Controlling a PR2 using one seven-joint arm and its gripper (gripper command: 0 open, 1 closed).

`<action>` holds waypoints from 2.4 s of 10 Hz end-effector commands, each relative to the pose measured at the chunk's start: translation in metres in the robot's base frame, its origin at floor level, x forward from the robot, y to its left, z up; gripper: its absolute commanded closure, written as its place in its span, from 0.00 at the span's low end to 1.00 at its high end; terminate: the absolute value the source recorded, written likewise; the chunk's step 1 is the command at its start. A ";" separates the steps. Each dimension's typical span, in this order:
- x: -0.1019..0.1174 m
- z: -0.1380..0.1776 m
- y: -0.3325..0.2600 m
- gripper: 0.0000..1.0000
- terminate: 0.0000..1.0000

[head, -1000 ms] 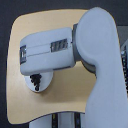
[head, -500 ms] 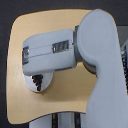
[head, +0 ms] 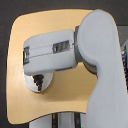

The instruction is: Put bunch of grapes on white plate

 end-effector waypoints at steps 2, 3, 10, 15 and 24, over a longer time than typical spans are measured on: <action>0.000 -0.017 0.002 1.00 0.00; 0.003 -0.017 0.001 1.00 0.00; 0.001 -0.008 0.010 0.00 0.00; 0.014 0.027 0.044 0.00 0.00; 0.057 0.144 -0.018 0.00 0.00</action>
